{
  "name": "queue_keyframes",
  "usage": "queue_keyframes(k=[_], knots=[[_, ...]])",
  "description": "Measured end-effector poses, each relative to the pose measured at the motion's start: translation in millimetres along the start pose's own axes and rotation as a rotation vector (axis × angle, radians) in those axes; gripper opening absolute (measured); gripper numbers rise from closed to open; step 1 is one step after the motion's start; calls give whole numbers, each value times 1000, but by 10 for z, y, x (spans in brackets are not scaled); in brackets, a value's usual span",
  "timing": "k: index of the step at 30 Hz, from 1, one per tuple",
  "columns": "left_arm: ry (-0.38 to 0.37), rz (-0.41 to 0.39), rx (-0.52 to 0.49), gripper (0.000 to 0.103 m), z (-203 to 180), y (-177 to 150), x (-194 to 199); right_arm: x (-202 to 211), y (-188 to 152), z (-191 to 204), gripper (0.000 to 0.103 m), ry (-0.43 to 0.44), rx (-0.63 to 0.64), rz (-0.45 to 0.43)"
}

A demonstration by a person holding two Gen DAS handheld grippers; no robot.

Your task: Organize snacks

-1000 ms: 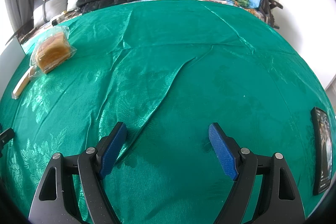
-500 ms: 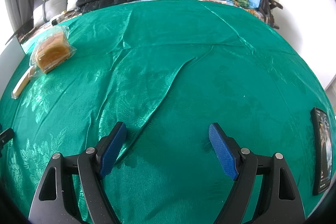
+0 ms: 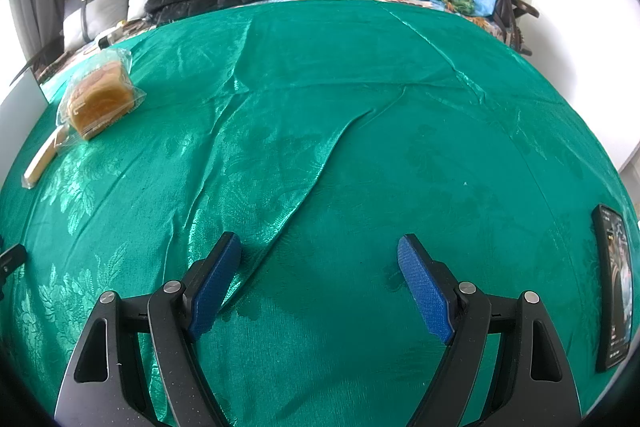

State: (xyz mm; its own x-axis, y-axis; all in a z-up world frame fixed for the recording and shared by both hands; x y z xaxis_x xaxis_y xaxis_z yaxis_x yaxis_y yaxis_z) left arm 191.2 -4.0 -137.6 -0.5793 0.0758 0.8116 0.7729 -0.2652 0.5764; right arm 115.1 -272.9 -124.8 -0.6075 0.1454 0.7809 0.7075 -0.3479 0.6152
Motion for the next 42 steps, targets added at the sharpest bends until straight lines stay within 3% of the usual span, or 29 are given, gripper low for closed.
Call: queue_keyframes(k=[7,12,15,42], knots=[[-1,49,10,103,41,212,-129,-34,51,11,84,0,3,22],[22,22,33,103,119,466,-321,-253,332,-22,89,-49,-59,51],[21,1,26,103,145,524,-371,-330,408,-28,89,-40,-61,15],[17,0,23,103,159,534,-376,-335,403,-38,91,-32,-59,-2]])
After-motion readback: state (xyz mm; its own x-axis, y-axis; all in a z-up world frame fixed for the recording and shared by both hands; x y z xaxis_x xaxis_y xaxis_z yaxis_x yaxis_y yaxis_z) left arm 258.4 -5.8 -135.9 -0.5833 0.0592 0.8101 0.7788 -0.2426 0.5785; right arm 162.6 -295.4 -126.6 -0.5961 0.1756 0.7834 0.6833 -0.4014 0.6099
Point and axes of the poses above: each gripper's, at about its wrist camera, not at the fingertips, and x roughly against the way its jaws point, z to its left, y to its top, the point moved 4 cm from there along -x, roughly the way its jaws point, and after that the axes turned 11 degrees about -x, right-handed, at the moved point
